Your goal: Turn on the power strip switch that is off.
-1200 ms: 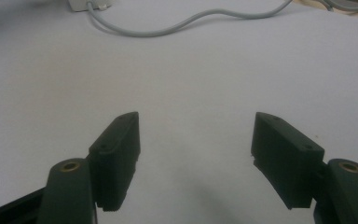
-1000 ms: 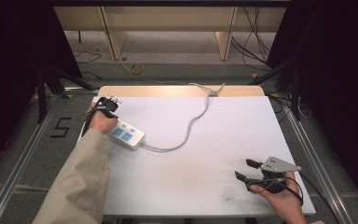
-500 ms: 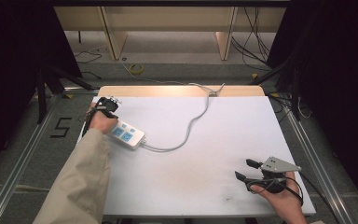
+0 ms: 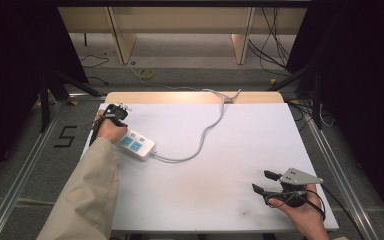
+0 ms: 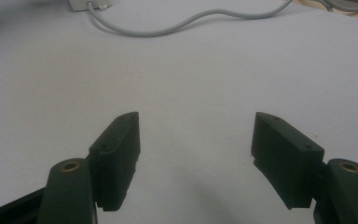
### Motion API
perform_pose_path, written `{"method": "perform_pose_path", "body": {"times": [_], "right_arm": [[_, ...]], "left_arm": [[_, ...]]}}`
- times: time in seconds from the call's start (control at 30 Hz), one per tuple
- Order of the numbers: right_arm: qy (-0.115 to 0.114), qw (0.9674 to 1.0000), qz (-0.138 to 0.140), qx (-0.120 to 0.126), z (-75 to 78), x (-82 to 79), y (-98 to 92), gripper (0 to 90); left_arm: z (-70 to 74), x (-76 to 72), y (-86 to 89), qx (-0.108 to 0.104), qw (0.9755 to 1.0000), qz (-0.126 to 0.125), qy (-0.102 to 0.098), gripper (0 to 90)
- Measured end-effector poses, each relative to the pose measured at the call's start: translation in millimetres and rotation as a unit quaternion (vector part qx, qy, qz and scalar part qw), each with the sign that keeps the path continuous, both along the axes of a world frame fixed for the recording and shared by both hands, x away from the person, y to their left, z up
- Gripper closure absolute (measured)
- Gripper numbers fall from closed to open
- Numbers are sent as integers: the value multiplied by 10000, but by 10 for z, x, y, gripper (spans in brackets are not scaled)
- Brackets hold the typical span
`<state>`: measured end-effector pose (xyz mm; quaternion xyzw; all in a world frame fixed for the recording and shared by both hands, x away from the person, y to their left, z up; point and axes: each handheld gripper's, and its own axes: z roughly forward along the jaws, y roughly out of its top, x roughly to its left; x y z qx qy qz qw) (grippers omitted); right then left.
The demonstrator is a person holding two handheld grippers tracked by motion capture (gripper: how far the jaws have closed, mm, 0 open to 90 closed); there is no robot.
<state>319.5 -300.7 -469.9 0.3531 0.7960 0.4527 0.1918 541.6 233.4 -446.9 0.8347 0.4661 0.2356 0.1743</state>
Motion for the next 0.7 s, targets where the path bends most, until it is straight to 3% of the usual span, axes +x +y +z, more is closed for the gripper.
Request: {"method": "perform_pose_path", "body": {"times": [0.23, 0.3, 0.37, 0.47, 0.7], "right_arm": [[2, 10000, 2, -2, 0, -1, 1, 336], [2, 10000, 1, -2, 1, -3, 1, 336], [-1, 10000, 6, 7, 1, -4, 1, 336], [-3, 10000, 12, 2, 0, -3, 3, 336], [7, 10000, 11, -14, -3, 0, 11, 336]], "left_arm": [[-1, 1, 12, -20, 10000, 11, 50, 898], [-5, -1, 24, 37, 10000, 41, 49, 899], [-14, -3, 60, 225, 9997, 67, 104, 898], [-20, -14, 116, -49, 9999, 126, 68, 898], [-10, -19, 111, -78, 9999, 67, -34, 898]]}}
